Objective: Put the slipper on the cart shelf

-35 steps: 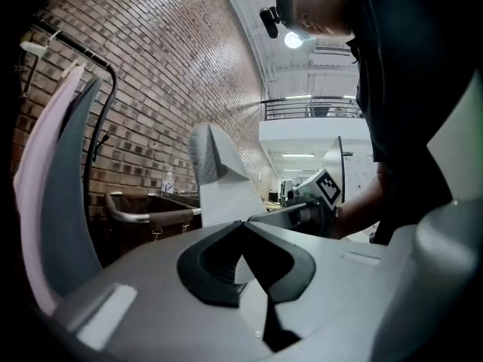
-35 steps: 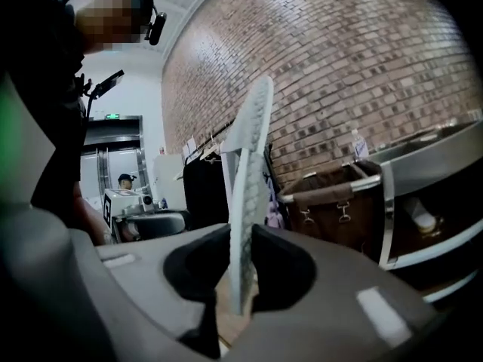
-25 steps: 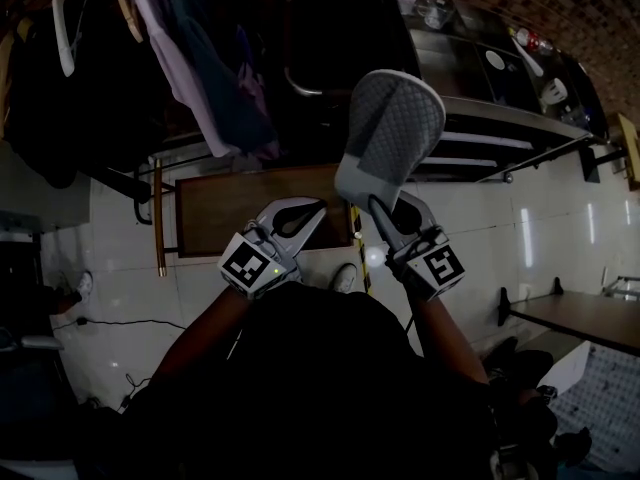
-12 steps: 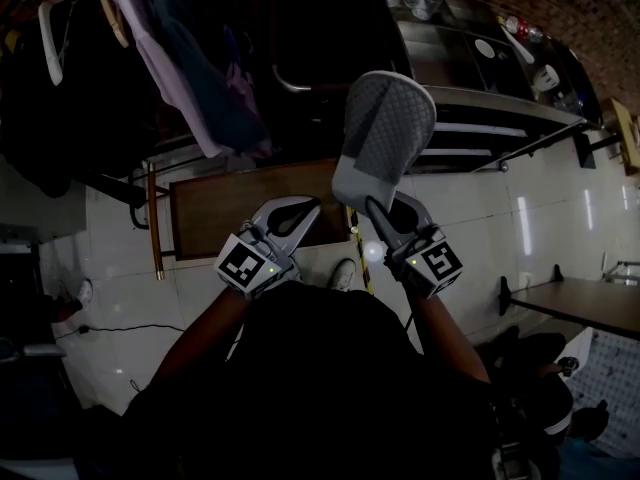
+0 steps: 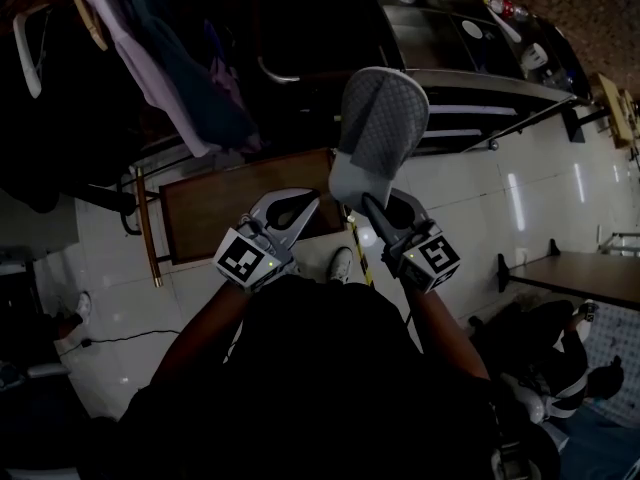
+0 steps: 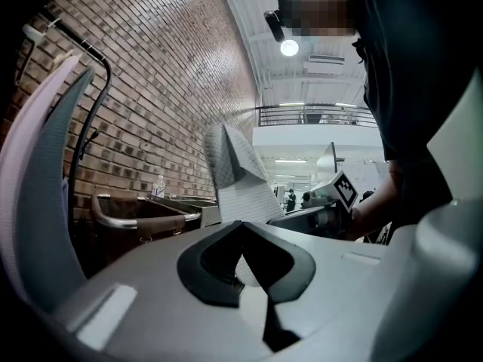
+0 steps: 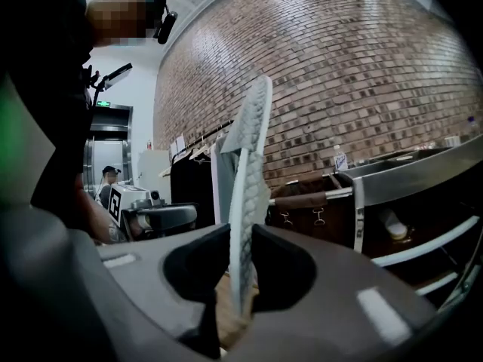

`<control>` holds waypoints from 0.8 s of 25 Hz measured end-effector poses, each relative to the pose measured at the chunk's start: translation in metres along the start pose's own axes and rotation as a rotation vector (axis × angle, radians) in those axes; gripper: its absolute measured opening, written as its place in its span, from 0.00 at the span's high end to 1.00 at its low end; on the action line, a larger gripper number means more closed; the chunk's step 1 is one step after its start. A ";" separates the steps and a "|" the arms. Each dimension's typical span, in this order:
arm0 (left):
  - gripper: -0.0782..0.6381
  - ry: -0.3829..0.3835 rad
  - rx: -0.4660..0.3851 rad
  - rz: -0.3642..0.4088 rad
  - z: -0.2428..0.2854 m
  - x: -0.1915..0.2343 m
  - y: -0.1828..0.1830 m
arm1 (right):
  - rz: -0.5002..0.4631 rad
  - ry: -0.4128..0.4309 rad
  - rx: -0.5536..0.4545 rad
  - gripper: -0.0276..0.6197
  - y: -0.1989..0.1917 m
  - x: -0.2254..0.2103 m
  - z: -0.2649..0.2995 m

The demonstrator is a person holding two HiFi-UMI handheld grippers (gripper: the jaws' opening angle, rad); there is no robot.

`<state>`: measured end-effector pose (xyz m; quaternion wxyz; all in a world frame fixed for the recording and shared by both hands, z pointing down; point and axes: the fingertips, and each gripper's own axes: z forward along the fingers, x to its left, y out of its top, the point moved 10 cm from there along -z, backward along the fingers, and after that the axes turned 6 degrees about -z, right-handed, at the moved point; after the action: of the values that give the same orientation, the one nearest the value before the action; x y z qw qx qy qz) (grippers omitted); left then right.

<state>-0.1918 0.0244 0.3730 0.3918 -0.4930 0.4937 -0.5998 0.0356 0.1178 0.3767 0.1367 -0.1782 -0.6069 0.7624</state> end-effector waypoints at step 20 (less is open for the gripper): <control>0.89 -0.168 0.054 -0.046 0.076 -0.022 -0.026 | 0.114 -0.177 0.051 0.86 -0.047 -0.040 -0.064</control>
<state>-0.1119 0.0355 0.3960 0.4310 -0.5422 0.4313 -0.5781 0.0997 0.1679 0.4141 0.0435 -0.1409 -0.5859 0.7969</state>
